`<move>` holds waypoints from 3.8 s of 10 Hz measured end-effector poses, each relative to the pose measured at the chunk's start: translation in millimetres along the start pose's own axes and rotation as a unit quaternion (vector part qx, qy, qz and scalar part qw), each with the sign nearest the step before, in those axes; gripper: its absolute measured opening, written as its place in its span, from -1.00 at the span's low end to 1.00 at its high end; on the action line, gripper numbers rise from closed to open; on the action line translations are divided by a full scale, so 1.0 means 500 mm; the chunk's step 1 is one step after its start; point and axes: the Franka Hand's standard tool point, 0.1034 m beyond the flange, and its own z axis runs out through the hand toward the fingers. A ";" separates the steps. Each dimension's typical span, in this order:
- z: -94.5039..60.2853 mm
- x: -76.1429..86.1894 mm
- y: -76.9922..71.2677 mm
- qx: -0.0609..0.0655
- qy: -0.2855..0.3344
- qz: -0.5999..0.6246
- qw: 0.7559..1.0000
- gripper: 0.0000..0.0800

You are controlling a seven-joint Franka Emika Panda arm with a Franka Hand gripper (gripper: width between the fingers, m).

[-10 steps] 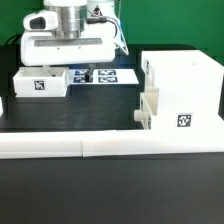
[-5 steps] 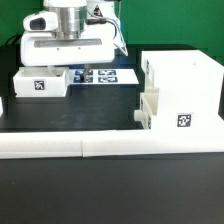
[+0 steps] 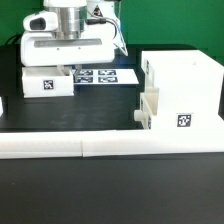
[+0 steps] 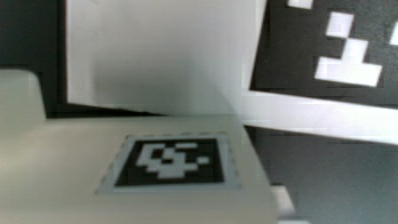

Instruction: Assemble drawer

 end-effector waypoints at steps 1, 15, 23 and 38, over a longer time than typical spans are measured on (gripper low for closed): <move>0.000 0.000 0.000 0.000 0.000 0.000 1.000 -0.90; -0.084 0.195 -0.057 0.013 0.008 -0.168 0.986 -0.89; -0.105 0.267 -0.037 0.024 -0.002 -0.457 0.889 -0.89; -0.110 0.376 -0.054 0.015 -0.019 -0.634 0.773 -0.89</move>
Offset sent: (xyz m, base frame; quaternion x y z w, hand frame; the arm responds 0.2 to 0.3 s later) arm 0.0000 0.0000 0.0000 0.0000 0.0000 0.0000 1.0000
